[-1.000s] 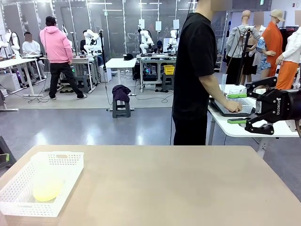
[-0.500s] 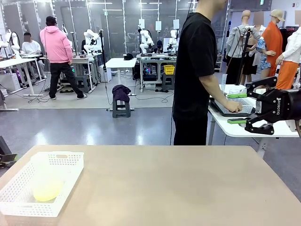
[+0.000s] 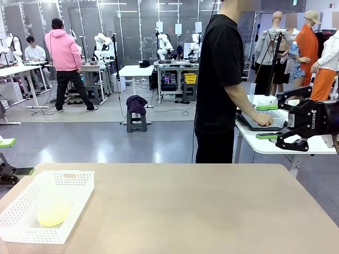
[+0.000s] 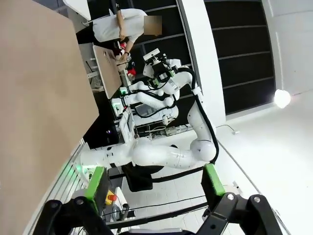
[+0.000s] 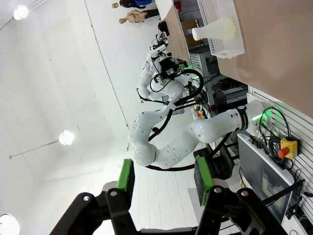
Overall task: Prepare the solutions needed for the experiment.
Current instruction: When the human places the Big flask in the center of the table, pick up the Big flask and place it in the left Organizing basket.
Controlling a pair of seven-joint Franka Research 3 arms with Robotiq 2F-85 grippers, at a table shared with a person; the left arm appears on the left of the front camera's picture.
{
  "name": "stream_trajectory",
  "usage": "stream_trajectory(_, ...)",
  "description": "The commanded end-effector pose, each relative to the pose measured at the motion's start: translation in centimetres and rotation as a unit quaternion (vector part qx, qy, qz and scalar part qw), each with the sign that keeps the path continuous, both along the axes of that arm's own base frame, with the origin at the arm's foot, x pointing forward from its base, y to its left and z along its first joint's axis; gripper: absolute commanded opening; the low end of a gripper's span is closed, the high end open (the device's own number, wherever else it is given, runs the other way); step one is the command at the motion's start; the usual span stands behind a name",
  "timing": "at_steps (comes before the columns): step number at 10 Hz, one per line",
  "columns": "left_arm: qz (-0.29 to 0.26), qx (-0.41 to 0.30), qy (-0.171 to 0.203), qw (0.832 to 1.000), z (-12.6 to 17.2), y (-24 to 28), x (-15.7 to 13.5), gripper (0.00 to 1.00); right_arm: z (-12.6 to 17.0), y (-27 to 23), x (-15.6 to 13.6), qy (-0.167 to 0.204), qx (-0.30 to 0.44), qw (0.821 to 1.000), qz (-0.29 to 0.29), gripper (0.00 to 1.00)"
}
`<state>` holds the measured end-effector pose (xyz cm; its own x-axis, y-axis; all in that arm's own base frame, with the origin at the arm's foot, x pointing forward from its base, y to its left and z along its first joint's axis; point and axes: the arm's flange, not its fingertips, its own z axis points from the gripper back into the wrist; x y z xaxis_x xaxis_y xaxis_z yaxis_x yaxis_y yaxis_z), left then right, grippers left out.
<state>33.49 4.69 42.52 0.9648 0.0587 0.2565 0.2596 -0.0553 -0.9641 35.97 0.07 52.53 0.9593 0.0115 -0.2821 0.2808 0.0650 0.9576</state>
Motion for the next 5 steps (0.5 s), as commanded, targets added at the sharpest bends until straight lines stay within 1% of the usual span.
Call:
stream_trajectory(1,0.009,0.006,-0.008,1.0,-0.22,0.35,0.03,0.97,0.24,-0.03,-0.07,-0.004,0.005,1.0,-0.001,0.63)
stream_trajectory(5,0.009,0.006,-0.008,1.0,-0.22,0.35,0.03,0.97,0.24,-0.03,-0.07,-0.004,0.005,1.0,-0.001,0.63)
